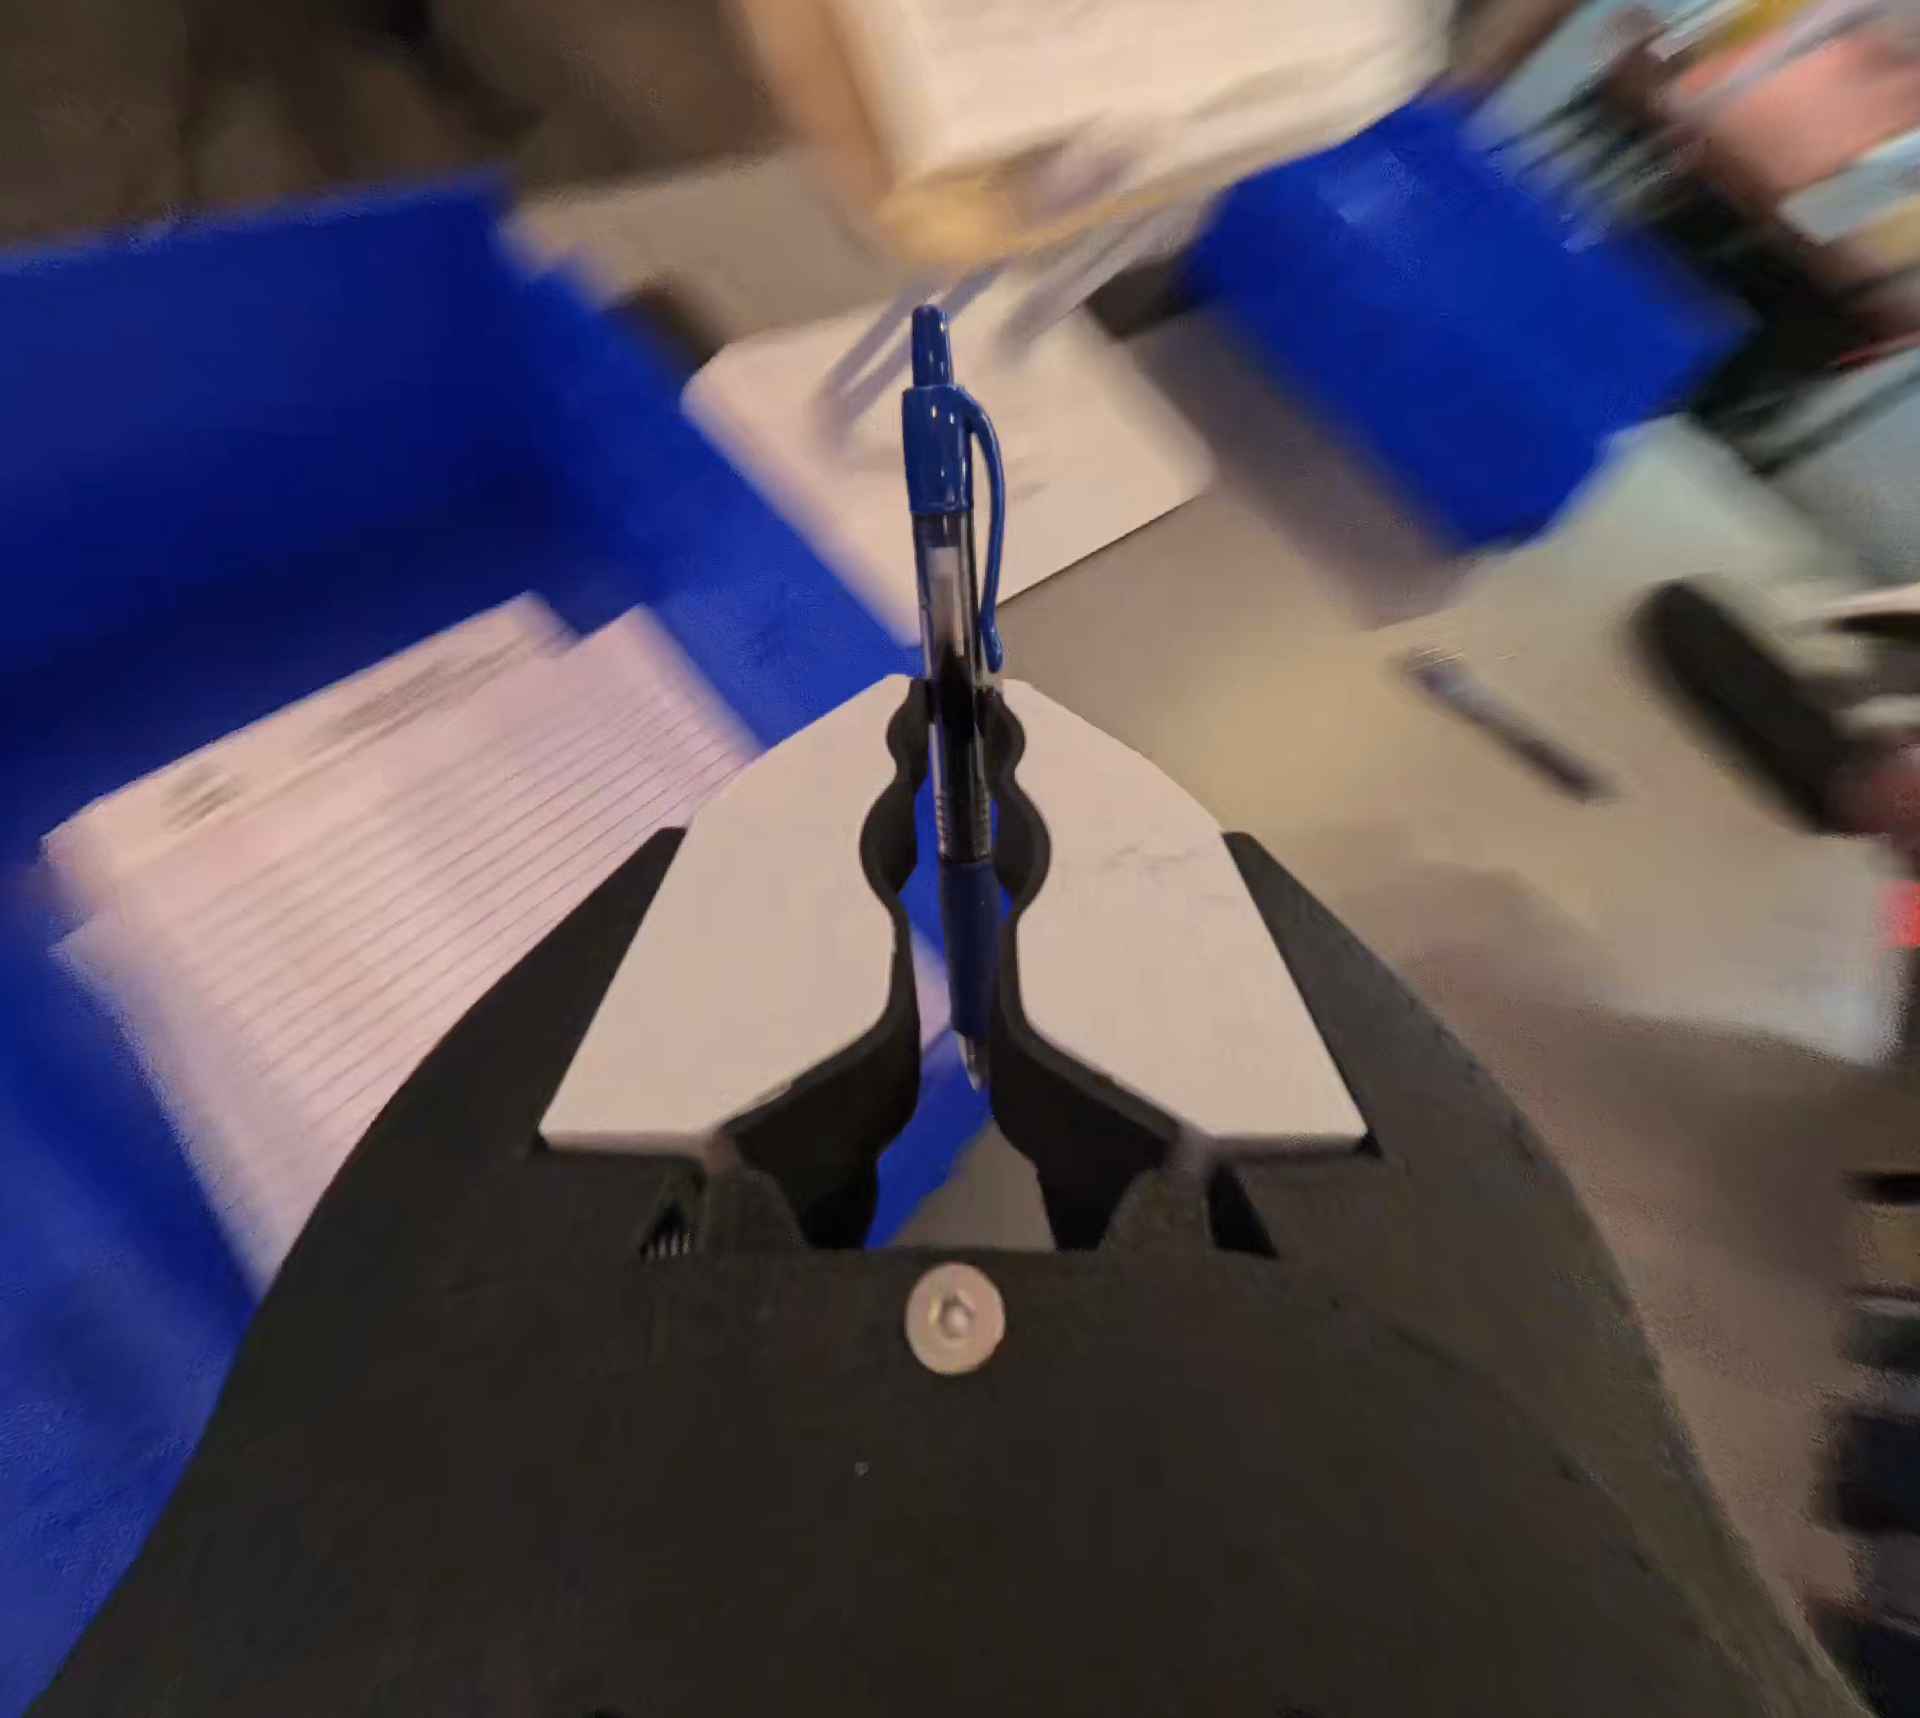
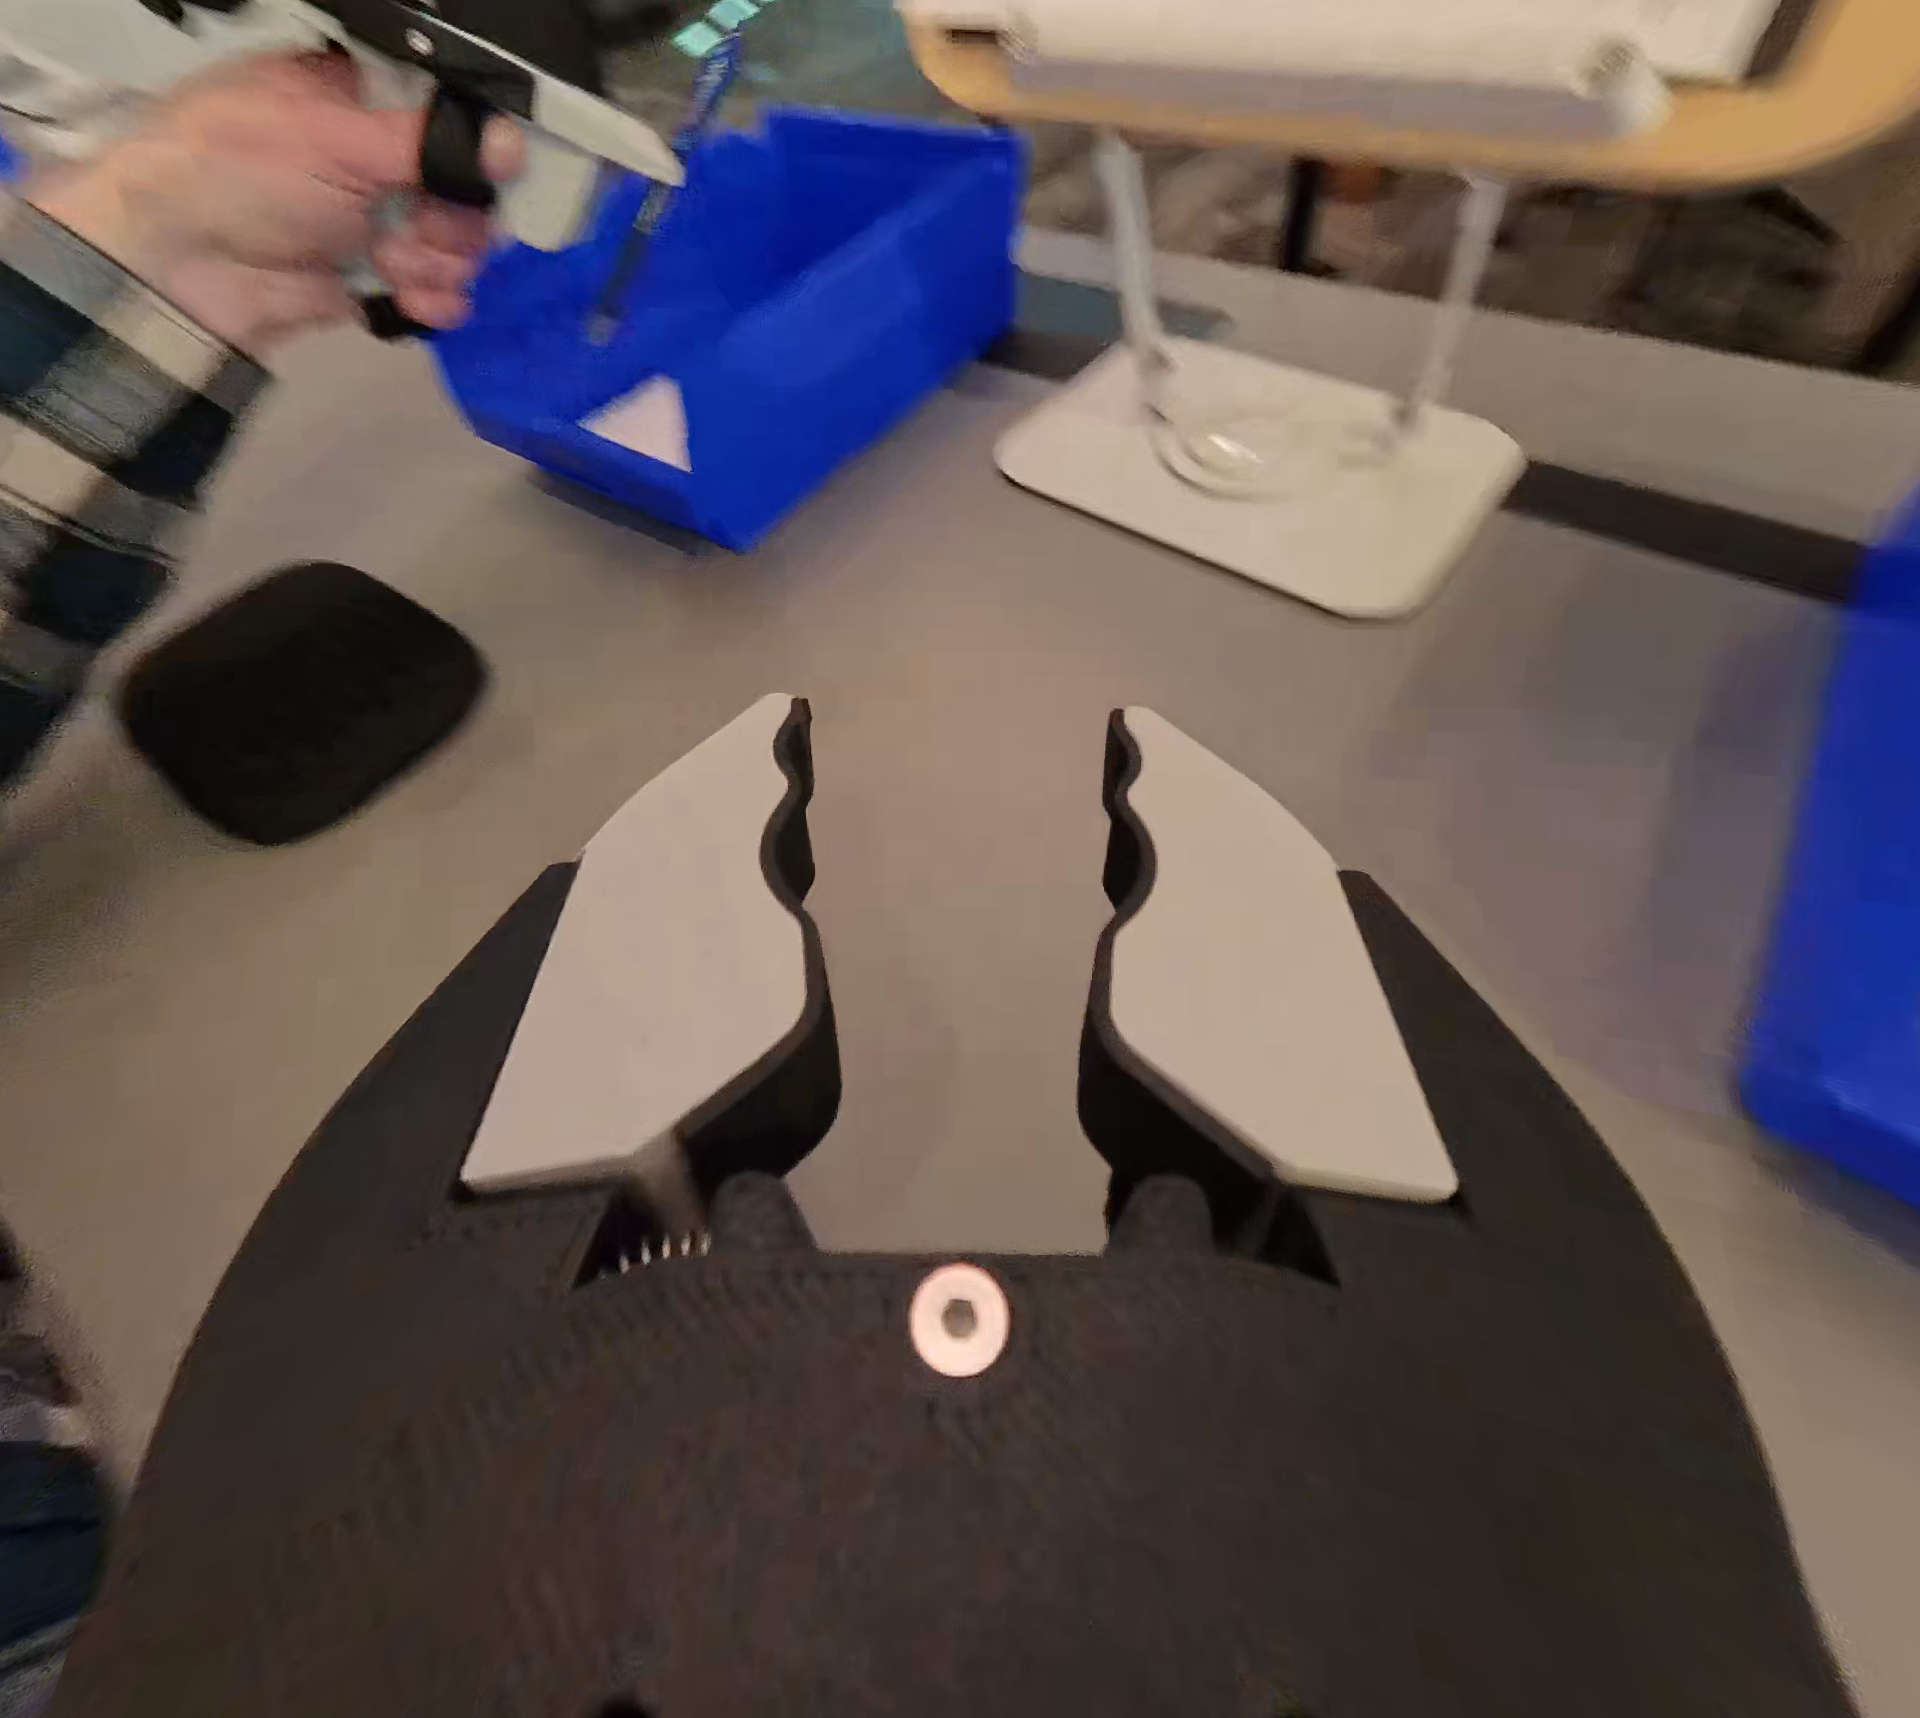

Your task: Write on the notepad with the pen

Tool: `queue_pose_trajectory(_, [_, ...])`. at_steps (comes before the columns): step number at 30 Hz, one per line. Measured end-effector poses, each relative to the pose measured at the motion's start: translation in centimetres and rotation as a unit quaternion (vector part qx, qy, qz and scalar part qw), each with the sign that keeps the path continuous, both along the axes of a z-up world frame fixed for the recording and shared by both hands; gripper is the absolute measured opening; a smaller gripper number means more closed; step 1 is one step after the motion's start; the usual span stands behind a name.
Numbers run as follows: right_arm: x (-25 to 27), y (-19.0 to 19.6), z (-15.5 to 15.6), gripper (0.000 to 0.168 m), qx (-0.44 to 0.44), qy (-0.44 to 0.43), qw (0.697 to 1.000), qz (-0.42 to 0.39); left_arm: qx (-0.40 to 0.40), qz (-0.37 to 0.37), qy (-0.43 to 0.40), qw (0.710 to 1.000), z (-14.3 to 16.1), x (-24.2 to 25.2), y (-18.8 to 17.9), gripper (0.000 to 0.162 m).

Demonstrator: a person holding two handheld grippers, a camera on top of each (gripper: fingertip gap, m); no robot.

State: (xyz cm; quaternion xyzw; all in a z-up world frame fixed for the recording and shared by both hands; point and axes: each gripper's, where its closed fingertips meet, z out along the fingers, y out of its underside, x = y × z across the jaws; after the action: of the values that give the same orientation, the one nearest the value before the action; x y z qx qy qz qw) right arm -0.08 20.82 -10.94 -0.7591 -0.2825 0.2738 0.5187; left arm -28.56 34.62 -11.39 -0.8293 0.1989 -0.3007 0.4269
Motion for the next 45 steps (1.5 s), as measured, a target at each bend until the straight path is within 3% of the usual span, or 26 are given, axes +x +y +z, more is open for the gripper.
queue_pose_trajectory(4, [-6.3, -1.0, 3.7, 0.063, -0.009, 0.107, 0.988, 0.112, 0.115, -0.132, -0.205, 0.963, 8.2, 6.2, -6.8, 0.010])
queue_pose_trajectory(6, [-8.7, -1.4, 4.8, 0.064, -0.040, 0.155, 0.973, 0.168, 0.137, -0.182, -0.270, 0.935, 9.9, 9.0, -9.6, 0.010])
queue_pose_trajectory(12, [-13.0, -3.2, 5.8, 0.054, -0.091, 0.195, 0.940, 0.266, 0.116, -0.297, -0.371, 0.872, 10.4, 15.7, -15.4, 0.009])
queue_pose_trajectory(14, [-13.8, -4.0, 5.6, 0.041, -0.086, 0.192, 0.937, 0.278, 0.115, -0.320, -0.374, 0.863, 10.0, 17.2, -16.5, 0.010])
queue_pose_trajectory(16, [-14.2, -4.8, 5.5, 0.015, -0.077, 0.196, 0.936, 0.281, 0.108, -0.343, -0.362, 0.860, 9.1, 17.7, -17.4, 0.010])
queue_pose_trajectory(20, [-14.7, -5.9, 4.8, 0.012, -0.081, 0.203, 0.936, 0.278, 0.101, -0.370, -0.387, 0.838, 8.5, 17.2, -18.5, 0.010])
queue_pose_trajectory(22, [-14.2, -5.5, 4.4, 0.012, -0.092, 0.203, 0.939, 0.263, 0.102, -0.357, -0.384, 0.846, 8.1, 16.7, -17.9, 0.023])
queue_pose_trajectory(25, [-11.6, -3.8, 2.6, 0.012, -0.102, 0.142, 0.963, 0.203, 0.133, -0.328, -0.359, 0.863, 8.4, 14.8, -16.4, 0.027])
queue_pose_trajectory(30, [-3.4, -0.5, -2.8, 0.012, -0.147, 0.026, 0.986, 0.080, 0.192, -0.253, -0.260, 0.912, 7.9, 12.3, -12.0, 0.000])
queue_pose_trajectory(32, [0.0, 0.1, -5.3, 0.012, -0.184, -0.004, 0.982, 0.038, 0.219, -0.197, -0.190, 0.937, 6.2, 11.8, -9.7, 0.000])
queue_pose_trajectory(35, [3.8, 0.2, -9.3, 0.012, -0.233, -0.064, 0.970, -0.007, 0.236, -0.158, -0.119, 0.951, 3.6, 11.7, -8.0, 0.000])
queue_pose_trajectory(40, [4.5, -0.2, -12.9, 0.012, -0.287, -0.080, 0.954, -0.013, 0.227, -0.151, -0.104, 0.956, 1.8, 12.0, -7.6, 0.000])
queue_pose_trajectory(45, [5.0, -0.3, -15.2, 0.011, -0.307, -0.153, 0.939, -0.026, 0.225, -0.142, -0.126, 0.956, 2.3, 11.3, -7.5, 0.000])
